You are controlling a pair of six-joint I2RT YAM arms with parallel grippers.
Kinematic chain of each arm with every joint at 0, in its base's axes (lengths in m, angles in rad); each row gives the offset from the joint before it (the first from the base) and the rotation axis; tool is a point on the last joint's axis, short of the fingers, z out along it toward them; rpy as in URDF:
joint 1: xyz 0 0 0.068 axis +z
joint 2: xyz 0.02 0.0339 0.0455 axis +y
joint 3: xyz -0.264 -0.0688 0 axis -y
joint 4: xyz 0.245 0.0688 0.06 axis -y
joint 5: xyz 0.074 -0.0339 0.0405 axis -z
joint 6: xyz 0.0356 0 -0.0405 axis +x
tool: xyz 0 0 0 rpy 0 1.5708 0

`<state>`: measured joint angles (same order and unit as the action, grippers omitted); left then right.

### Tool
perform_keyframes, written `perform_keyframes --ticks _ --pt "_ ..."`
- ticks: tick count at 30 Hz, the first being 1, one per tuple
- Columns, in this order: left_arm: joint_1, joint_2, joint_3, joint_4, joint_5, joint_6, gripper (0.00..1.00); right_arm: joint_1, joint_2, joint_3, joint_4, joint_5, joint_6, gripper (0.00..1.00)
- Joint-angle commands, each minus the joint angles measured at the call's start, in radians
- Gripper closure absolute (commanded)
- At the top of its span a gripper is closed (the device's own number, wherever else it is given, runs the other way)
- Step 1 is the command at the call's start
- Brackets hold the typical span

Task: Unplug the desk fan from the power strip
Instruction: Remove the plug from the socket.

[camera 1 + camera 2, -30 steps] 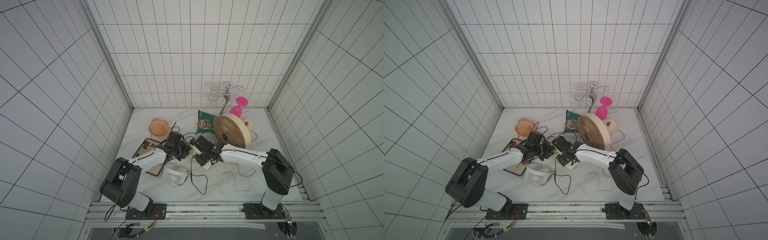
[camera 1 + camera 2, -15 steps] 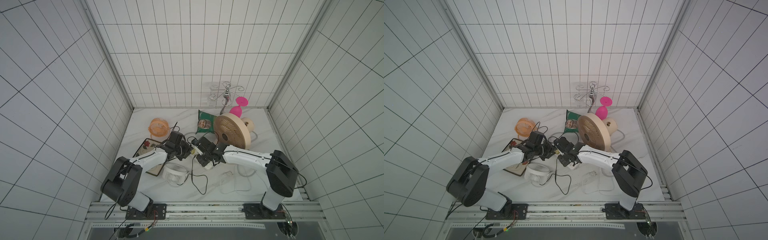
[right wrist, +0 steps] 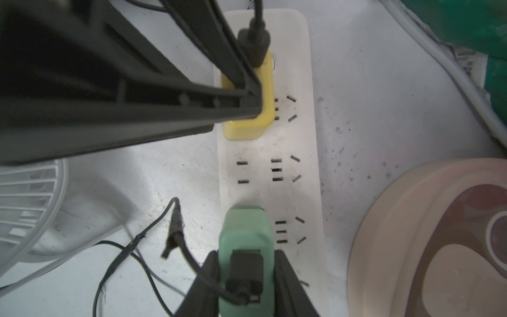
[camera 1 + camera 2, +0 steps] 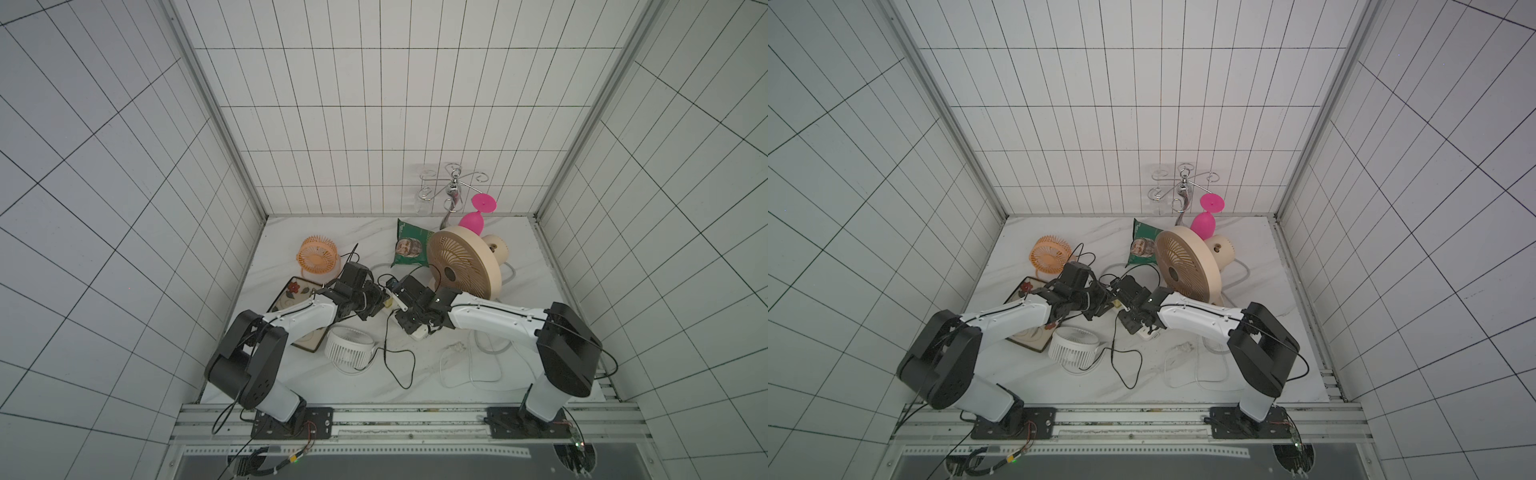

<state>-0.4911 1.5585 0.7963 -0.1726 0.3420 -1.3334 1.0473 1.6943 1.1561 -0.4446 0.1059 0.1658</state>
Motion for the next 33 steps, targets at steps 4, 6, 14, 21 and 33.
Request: perform_keyframes --ticks 4,6,14,21,33 --pt "0.008 0.135 -0.097 -0.309 -0.140 -0.001 0.67 0.003 -0.112 0.020 0.084 0.049 0.051 0.75" --pt "0.008 0.133 -0.099 -0.310 -0.143 -0.003 0.67 0.003 -0.116 0.017 0.084 0.055 0.051 0.75" --pt "0.013 0.147 -0.115 -0.312 -0.151 -0.009 0.67 -0.049 -0.160 -0.024 0.099 0.037 0.113 0.75" --pt "0.014 0.156 -0.114 -0.309 -0.150 -0.009 0.67 -0.007 -0.139 -0.009 0.061 0.078 0.068 0.76" --pt "0.013 0.166 -0.128 -0.308 -0.153 -0.013 0.67 -0.034 -0.144 -0.038 0.059 0.096 0.101 0.77"
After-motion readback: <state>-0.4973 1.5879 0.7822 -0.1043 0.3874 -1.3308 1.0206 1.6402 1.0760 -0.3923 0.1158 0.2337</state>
